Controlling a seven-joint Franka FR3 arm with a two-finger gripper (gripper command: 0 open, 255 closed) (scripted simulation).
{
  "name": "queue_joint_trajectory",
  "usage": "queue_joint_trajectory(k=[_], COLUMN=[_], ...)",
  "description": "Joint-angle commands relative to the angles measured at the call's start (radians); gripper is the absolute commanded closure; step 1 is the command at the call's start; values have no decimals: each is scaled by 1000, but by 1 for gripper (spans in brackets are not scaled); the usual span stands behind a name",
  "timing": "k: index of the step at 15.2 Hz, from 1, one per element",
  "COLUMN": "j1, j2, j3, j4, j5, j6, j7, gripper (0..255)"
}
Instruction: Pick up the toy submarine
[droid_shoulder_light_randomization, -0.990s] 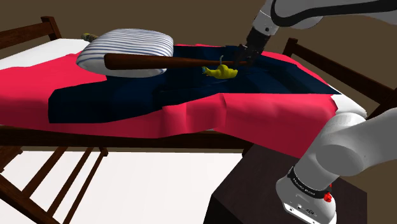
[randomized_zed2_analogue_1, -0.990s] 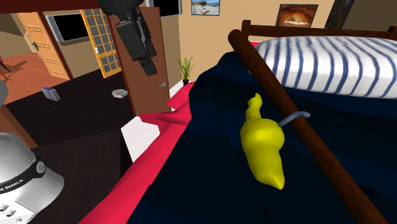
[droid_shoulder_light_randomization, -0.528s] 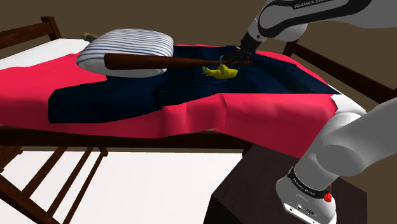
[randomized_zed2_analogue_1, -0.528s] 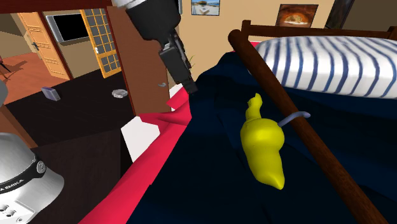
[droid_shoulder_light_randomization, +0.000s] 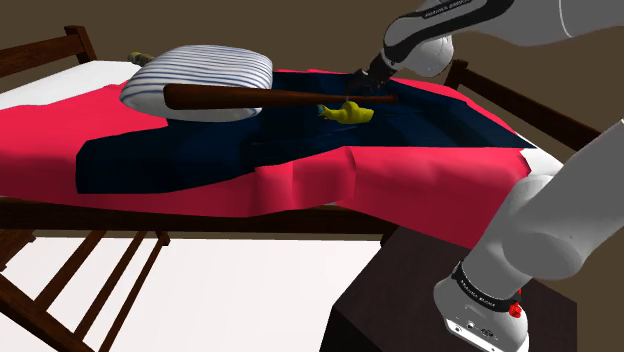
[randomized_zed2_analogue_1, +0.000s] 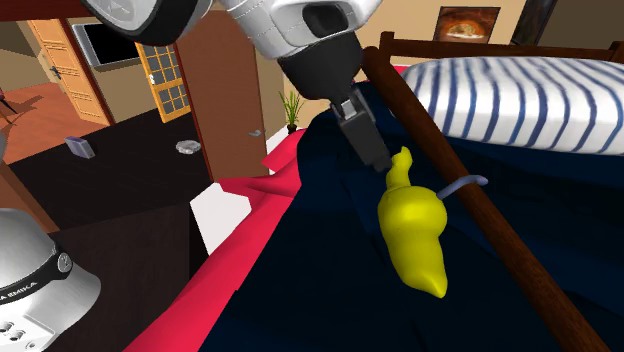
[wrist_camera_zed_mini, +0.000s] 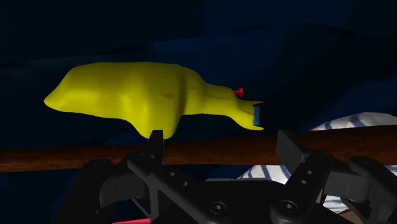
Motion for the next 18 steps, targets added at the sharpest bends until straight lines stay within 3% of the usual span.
queue_joint_trajectory(k=[1,4,7,15,17,18], j1=[39,83,71,44,44,43], j2=[70,180,297,364,364,365], j3=[-53,-117,-135,-104,-103,-104], j4=[49,142,254,246,246,247], j5=[115,330,562,749,749,749], j6=[49,83,79,112,112,111], j7=[-96,-266,-439,-605,-604,-605], gripper=[0,0,0,0,0,255])
